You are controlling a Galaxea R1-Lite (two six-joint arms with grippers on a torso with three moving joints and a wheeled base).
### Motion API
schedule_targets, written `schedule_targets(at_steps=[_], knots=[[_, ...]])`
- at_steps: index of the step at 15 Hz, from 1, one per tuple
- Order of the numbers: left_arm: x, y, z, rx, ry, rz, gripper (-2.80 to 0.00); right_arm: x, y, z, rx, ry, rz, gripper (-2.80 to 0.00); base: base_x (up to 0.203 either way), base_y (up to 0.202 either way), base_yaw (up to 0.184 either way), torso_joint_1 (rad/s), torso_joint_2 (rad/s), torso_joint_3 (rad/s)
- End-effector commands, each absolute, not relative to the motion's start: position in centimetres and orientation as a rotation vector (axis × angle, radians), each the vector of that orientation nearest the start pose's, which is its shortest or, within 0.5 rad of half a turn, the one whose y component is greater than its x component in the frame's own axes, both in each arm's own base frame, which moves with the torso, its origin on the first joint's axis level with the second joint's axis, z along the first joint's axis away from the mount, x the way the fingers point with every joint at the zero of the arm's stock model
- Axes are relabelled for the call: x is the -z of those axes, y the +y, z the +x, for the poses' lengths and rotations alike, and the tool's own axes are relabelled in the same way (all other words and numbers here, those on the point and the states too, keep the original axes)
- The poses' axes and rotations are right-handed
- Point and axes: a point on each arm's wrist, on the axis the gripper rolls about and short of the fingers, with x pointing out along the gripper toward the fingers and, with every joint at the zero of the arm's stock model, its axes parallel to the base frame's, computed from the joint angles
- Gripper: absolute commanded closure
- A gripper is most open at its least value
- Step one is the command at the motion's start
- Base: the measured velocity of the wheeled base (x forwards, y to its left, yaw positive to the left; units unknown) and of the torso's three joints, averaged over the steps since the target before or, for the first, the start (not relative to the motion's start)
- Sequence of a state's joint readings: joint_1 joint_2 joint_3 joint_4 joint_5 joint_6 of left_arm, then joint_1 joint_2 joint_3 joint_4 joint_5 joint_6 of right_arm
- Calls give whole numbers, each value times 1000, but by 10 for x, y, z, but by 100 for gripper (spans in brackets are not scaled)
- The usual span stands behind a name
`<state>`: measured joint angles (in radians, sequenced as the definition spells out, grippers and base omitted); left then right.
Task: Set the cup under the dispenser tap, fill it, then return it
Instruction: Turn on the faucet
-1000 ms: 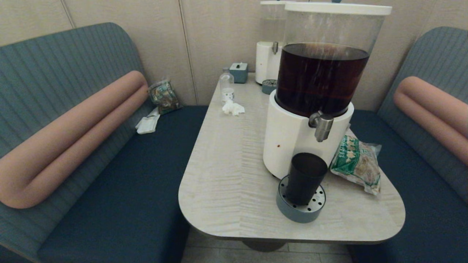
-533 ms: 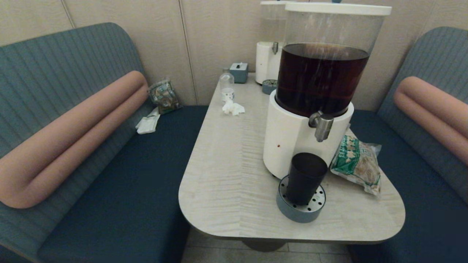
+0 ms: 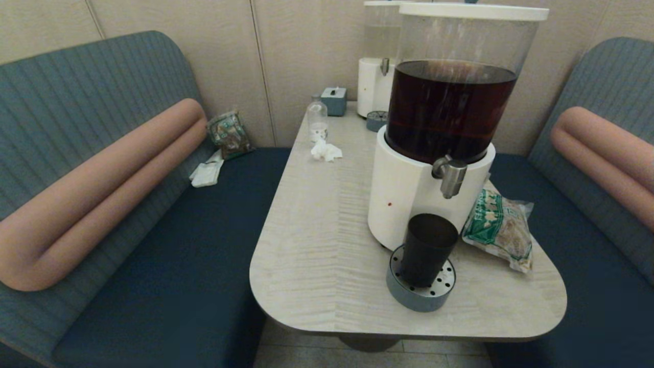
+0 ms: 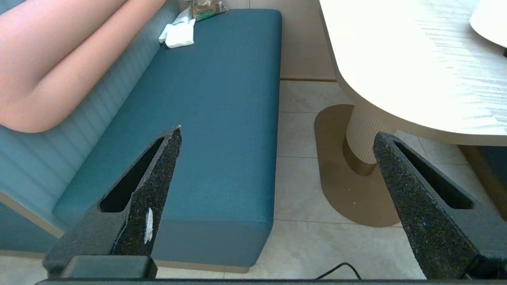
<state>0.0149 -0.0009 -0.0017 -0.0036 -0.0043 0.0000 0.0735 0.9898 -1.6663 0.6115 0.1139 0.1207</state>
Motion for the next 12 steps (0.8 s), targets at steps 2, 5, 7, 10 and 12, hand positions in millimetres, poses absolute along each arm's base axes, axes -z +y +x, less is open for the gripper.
schedule_targets(at_steps=[2, 5, 7, 10, 12], knots=[[-76, 0, -23, -11, -5, 0, -280, -440, 23, 125, -419, 215, 195, 0, 0, 0, 0, 0, 0, 0], [-76, 0, -23, -11, -5, 0, -280, -381, 45, 211, -542, 639, 340, 0, 0, 0, 0, 0, 0, 0], [-76, 0, -23, -11, -3, 0, -280, -366, 59, 226, -446, 713, 302, 0, 0, 0, 0, 0, 0, 0], [-76, 0, -23, -11, -3, 0, -280, -364, 65, 230, -390, 716, 271, 0, 0, 0, 0, 0, 0, 0], [-76, 0, -23, -11, -3, 0, -280, -363, 66, 230, -346, 708, 247, 0, 0, 0, 0, 0, 0, 0]])
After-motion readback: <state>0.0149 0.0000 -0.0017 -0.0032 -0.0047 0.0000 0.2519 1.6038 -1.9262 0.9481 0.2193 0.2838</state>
